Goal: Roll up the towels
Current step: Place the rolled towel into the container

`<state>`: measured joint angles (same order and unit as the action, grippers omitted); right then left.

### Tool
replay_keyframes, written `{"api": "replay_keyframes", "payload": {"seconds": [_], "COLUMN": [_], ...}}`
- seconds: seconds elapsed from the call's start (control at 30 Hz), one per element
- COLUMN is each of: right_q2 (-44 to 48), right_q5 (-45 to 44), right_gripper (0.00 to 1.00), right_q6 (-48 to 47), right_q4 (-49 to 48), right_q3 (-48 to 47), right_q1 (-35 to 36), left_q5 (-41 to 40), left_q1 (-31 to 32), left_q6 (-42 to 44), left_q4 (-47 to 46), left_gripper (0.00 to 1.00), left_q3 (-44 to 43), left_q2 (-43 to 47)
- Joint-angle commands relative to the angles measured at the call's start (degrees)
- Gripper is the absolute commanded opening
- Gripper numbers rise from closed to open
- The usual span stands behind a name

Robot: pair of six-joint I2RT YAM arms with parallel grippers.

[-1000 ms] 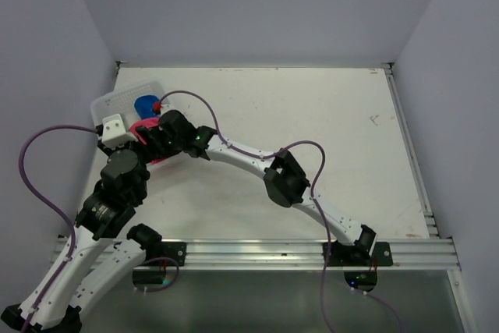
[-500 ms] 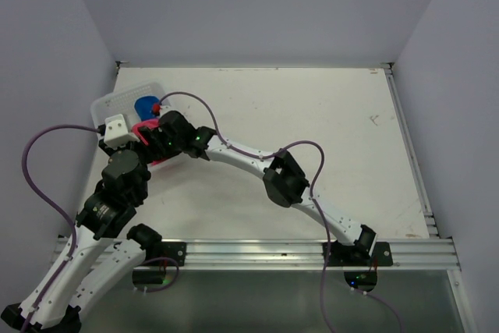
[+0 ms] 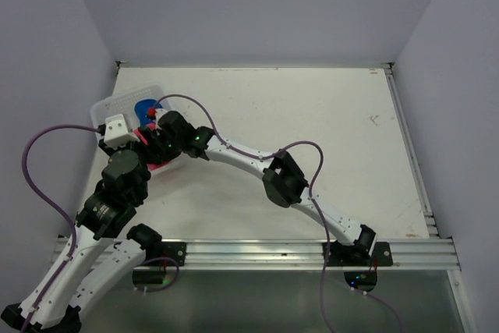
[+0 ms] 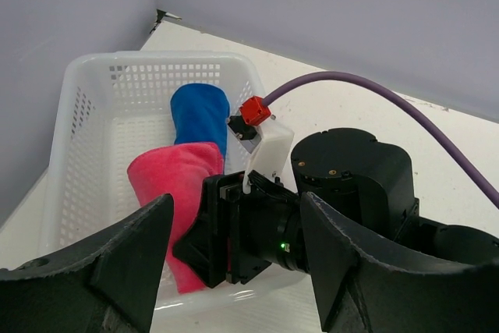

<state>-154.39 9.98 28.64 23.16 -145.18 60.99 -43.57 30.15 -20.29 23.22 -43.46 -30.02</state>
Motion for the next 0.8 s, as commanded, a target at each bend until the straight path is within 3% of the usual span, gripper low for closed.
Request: {"api": "replay_keyframes", "payload": {"seconds": [0.0, 0.1, 0.3, 0.43, 0.53, 0.57, 0.6, 0.77], "right_q2": [0.3, 0.5, 1.0, 1.4, 2.1, 2.2, 2.2, 2.6], "right_q5": [5.0, 5.6, 5.1, 4.3, 3.7, 3.8, 3.9, 4.3], "right_gripper": [0.47, 0.52, 0.75, 0.76, 0.82, 0.86, 0.98, 0.99], "right_q6": [-2.0, -2.1, -2.0, -1.6, -1.3, -1.3, -1.1, -0.7], "right_q4": [2.7, 2.6, 2.6, 2.9, 2.6, 2.6, 2.7, 2.4], "right_q3": [-1.7, -1.2, -1.2, -1.1, 0.1, 0.2, 0.2, 0.2], "right_q1": [0.2, 0.2, 0.1, 0.0, -0.1, -0.1, -0.2, -0.4], "left_q5": [0.2, 0.2, 0.3, 0.6, 0.8, 0.8, 0.9, 0.8], "left_q1": [0.3, 0.3, 0.3, 0.3, 0.3, 0.3, 0.3, 0.3], "left_q6": [0.9, 1.0, 1.0, 1.0, 1.1, 1.1, 1.1, 1.1], "left_q4": [-3.4, -3.4, -3.4, -3.5, -3.4, -3.5, -3.5, -3.4], "left_gripper": [0.7, 0.71, 0.71, 0.71, 0.71, 0.71, 0.71, 0.72], "left_q3": [0.1, 0.2, 0.2, 0.3, 0.3, 0.3, 0.3, 0.3], "left_q2": [0.1, 0.0, 0.2, 0.3, 0.3, 0.4, 0.4, 0.3]}}
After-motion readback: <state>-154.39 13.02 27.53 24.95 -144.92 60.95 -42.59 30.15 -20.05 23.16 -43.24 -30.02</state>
